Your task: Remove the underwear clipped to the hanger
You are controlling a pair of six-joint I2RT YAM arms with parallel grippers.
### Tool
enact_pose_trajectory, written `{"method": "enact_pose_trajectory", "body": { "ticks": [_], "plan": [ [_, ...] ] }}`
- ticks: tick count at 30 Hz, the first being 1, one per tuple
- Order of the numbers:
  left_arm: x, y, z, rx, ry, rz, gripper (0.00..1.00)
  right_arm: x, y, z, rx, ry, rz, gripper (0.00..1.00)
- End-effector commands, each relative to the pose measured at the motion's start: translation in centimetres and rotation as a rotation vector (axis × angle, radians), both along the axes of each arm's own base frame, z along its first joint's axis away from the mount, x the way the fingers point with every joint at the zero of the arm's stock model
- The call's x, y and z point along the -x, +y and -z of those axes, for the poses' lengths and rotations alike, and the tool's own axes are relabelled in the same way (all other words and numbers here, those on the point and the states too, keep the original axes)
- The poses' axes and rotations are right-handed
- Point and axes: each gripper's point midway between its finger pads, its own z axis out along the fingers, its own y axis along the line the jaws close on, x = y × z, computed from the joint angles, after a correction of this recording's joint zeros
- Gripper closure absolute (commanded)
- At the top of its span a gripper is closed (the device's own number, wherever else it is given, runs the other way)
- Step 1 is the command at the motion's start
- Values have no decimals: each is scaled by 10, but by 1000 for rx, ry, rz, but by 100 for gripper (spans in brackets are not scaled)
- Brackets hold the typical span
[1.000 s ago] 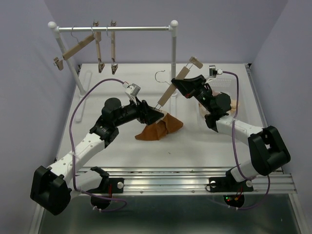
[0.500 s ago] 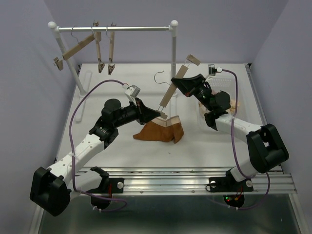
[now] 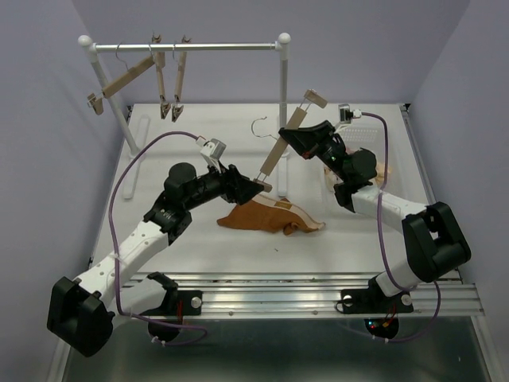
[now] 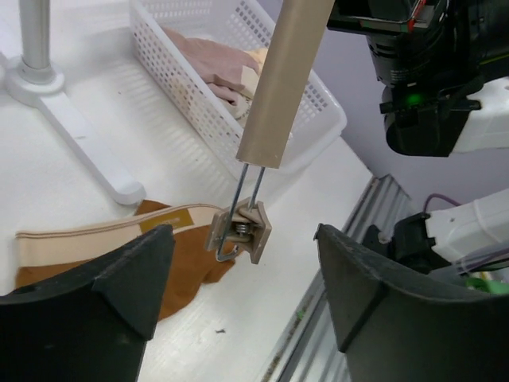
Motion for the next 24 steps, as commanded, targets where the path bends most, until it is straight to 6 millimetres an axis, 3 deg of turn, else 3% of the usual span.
{"method": "enact_pose_trajectory", "body": {
  "ticks": [1,8,16,18,24],
  "plan": [
    [-9,-2,-39,41,-99,-14,1,8,-5,-19,-17,-91,-3,99],
    [-19,-10,-59,81,-174,-2,1,18,-4,-18,-31,-73,-52,99],
    [-32,-37,-84,107,-256,75,1,22,-2,-20,-42,-74,-86,99],
    [-36,-42,-83,105,-253,88,1,23,-3,-21,-43,-81,-86,99],
    [-30,-59,-89,123,-272,154,28,22,-5,-22,-49,-75,-71,99]
  ]
}}
